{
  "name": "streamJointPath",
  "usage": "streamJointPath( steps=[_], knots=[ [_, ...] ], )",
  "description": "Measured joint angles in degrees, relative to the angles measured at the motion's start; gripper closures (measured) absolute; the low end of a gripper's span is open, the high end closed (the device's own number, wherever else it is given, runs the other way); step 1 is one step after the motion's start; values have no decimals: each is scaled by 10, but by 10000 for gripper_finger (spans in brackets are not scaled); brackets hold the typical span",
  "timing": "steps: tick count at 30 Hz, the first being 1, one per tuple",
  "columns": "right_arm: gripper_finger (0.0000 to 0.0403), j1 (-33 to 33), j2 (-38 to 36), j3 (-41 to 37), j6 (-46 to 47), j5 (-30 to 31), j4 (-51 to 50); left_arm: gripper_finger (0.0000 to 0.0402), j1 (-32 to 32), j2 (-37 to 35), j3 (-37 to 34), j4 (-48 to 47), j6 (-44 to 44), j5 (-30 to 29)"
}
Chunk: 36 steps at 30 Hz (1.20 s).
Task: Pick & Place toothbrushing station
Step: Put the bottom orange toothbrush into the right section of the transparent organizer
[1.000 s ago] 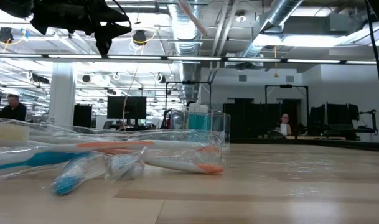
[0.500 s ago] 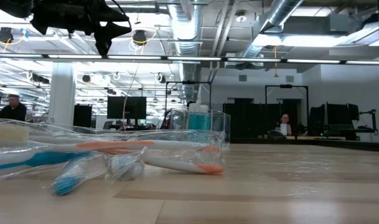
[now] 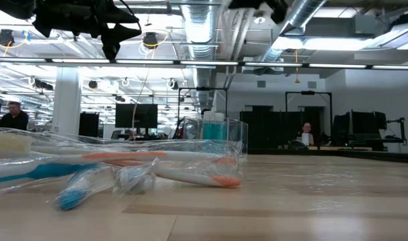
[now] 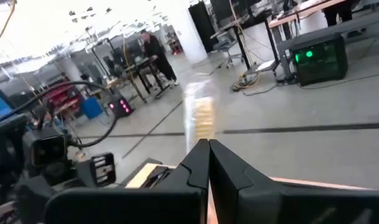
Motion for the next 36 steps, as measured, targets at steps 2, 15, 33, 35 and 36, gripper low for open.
streamJointPath(
  steps=[2,15,33,35,36],
  knots=[
    [403,-5,-5,-27,-2,-13,24,270,0,0,0,-1,-1,0],
    [403,-79,19,-159,11,-111,174,270,0,0,0,-3,3,-4],
    [403,-134,131,-203,1,-192,390,270,0,23,0,-2,22,0],
    [403,-134,141,-203,3,-192,401,270,0,23,0,-2,23,0],
    [403,-134,142,-203,8,-193,400,270,0,23,0,-2,23,0]
  ],
)
